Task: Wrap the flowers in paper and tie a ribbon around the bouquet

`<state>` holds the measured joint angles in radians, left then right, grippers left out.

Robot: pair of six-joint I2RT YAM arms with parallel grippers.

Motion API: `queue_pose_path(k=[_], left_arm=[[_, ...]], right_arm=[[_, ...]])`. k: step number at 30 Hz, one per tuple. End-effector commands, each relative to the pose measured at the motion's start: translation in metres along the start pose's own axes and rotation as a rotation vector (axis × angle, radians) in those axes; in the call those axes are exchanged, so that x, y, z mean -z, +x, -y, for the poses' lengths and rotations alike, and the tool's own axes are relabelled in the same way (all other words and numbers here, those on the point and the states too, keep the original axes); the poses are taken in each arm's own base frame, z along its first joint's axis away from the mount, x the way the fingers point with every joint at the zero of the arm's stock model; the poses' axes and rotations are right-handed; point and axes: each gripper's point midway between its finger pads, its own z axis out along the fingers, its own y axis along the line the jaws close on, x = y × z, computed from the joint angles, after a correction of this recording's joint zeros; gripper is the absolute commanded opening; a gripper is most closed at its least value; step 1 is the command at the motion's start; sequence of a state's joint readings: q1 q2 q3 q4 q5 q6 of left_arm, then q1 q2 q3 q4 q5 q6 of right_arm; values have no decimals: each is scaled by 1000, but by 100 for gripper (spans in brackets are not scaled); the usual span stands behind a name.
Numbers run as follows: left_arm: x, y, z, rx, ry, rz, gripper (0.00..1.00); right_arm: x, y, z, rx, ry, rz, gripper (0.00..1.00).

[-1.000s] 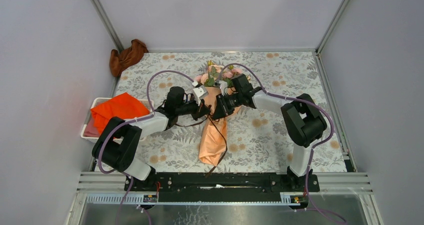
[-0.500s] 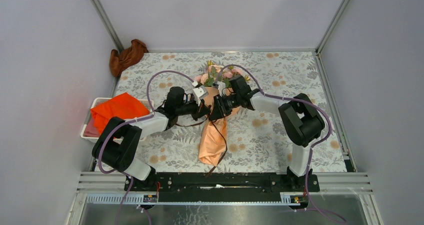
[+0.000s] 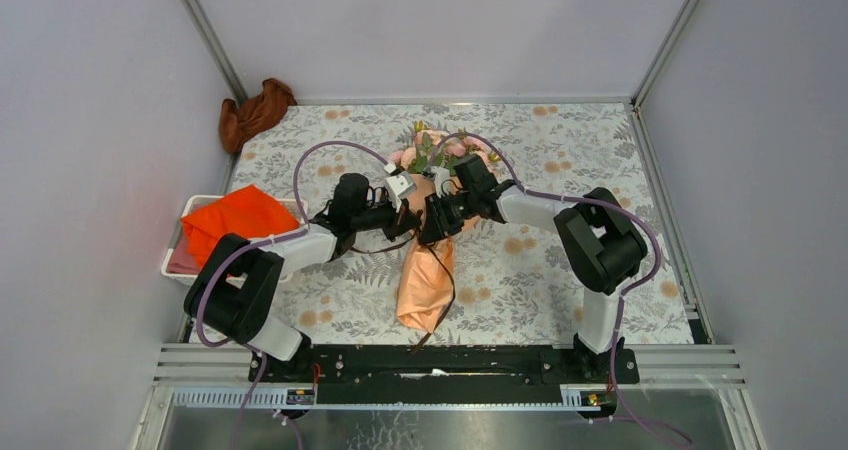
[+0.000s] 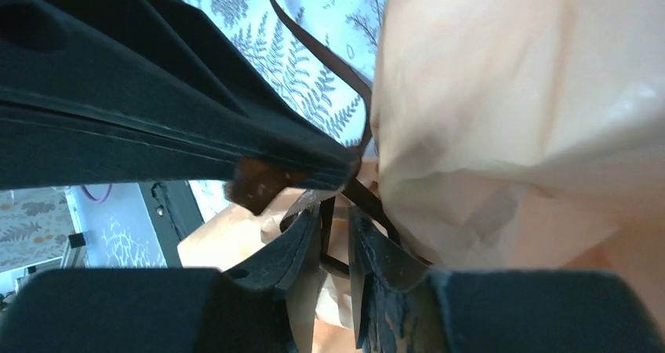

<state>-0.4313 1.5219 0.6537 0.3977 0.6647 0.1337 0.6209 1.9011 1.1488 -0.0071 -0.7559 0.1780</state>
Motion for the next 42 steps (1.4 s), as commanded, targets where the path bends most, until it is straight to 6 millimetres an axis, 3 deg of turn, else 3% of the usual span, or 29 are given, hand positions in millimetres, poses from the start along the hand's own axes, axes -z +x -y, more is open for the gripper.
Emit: queue_pose_path(k=[1,7,12,15,18,26,33,39,42], left_arm=[[-1,-8,-4,-57,-13,40,0],[-1,-8,-4,-61,-12,43,0],[-1,-9,-5,-66,-14,43,0],[-1,-10,-5,-68,-15,45,0],[0,-11,-5,-71,-20,46,0],[1,-11,-4,-83,-16,48,0],[1,-11,-5,-86,-17,47,0],[1,-9,-6,-95,-25,43,0],[2,-9,-11,-85,-53,44,0]], right_arm=[[13,-19,-9,64,64,30,26],[5,-9,-3,38,77,4,26],[-8,-5,-11,39,28,-9,26],[-6,-9,-13,53,29,-2,12],[3,-16,-11,87,84,20,0],[39,-36,1,103,235,99,0],[45,-39,1,102,257,124,0],[65,-48,30,37,381,199,0],[70,-43,39,24,424,204,0]])
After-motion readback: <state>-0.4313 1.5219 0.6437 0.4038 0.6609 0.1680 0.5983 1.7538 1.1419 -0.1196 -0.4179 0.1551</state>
